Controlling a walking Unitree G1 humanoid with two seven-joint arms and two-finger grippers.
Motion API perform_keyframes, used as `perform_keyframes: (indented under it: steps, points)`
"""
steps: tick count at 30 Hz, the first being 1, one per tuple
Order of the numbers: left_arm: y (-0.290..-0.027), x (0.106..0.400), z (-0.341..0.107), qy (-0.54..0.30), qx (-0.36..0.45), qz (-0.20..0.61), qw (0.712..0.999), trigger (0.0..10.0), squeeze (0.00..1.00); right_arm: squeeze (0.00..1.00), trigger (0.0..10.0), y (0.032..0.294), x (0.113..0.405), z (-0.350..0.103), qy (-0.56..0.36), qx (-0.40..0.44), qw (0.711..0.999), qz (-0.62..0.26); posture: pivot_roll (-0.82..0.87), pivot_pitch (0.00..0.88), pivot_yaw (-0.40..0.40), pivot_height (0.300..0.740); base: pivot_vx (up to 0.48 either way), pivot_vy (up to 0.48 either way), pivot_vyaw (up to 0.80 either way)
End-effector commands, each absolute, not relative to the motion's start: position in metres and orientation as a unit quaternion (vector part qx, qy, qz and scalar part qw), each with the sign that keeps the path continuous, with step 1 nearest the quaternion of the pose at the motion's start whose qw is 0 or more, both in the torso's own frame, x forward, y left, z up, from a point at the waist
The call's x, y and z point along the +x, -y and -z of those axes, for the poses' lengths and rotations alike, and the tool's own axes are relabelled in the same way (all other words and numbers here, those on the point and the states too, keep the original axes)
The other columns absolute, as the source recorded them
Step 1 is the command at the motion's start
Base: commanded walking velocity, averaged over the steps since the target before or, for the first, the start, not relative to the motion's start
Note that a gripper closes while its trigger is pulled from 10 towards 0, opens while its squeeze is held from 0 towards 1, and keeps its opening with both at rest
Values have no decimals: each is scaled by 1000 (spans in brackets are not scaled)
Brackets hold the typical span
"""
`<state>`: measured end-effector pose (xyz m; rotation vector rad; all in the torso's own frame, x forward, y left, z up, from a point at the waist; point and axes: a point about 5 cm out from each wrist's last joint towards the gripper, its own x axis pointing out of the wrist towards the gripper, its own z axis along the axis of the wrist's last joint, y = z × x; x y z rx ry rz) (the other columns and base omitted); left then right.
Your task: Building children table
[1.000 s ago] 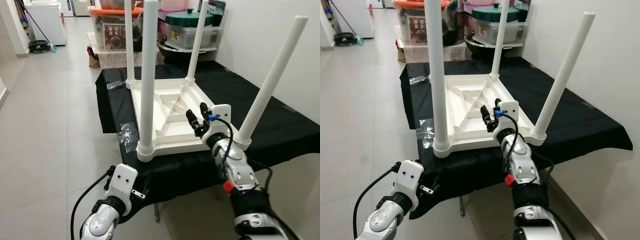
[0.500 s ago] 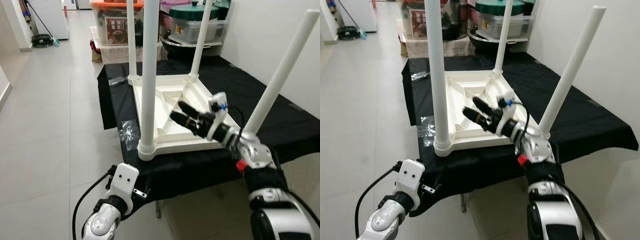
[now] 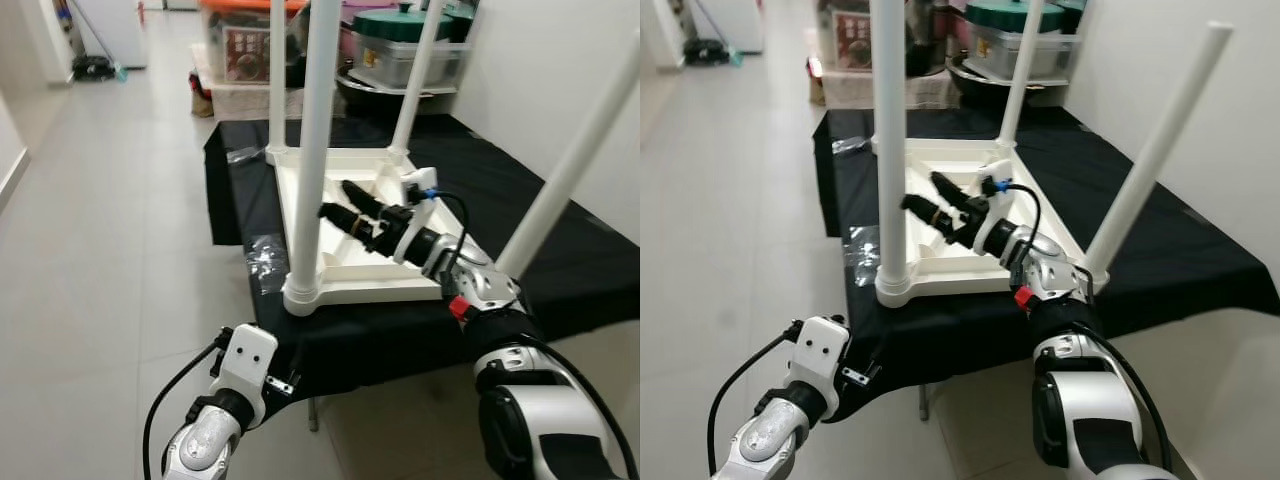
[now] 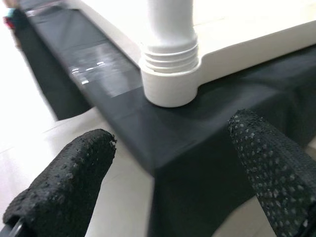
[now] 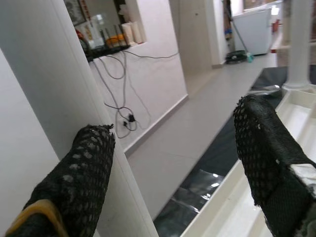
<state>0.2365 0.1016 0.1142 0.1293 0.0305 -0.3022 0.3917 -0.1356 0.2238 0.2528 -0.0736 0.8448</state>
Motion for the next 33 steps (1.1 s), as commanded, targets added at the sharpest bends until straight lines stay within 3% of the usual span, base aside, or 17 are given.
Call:
perform_keyframes:
  steps: [1,7,14,17,19,21,22,23,27,30,33]
  points:
    - [-100,236,-113,-20,68,154,986,10000,0,0,10000,132,392,-227,42,131,900,-414,65,63,-95,740,0,0,0]
    - [-100,237,-114,-19,71,152,986,10000,0,0,10000,130,395,-224,33,108,905,-410,64,68,-97,740,0,0,0]
    - [-99,237,-113,-19,70,153,986,10000,0,0,10000,155,408,-221,14,72,959,-273,60,77,-97,740,0,0,0]
    - [-99,238,-114,-19,68,152,986,10000,0,0,10000,158,405,-223,8,102,940,-326,64,71,-102,740,0,0,0]
    - [-99,238,-114,-18,68,151,986,10000,0,0,10000,159,395,-218,-10,66,907,-415,63,70,-102,740,0,0,0]
    - [-99,238,-114,-18,68,151,986,10000,0,0,10000,159,395,-218,-10,66,907,-415,63,70,-102,740,0,0,0]
    - [-99,238,-114,-17,68,151,986,10000,0,0,10000,161,389,-215,-20,40,888,-457,64,72,-102,740,0,0,0]
    - [-100,238,-114,-17,69,152,986,10000,0,0,10000,169,380,-218,-19,27,851,-524,63,74,-101,740,0,0,0]
    - [-99,238,-114,-18,71,152,986,10000,0,0,10000,170,378,-223,-11,32,839,-542,63,74,-101,740,0,0,0]
    - [-100,237,-114,-18,70,154,985,10000,0,0,10000,154,379,-228,13,23,828,-560,59,62,-96,740,0,0,0]
    - [-99,236,-114,-17,71,156,985,10000,0,0,10000,140,383,-230,21,18,835,-549,62,53,-95,740,0,0,0]
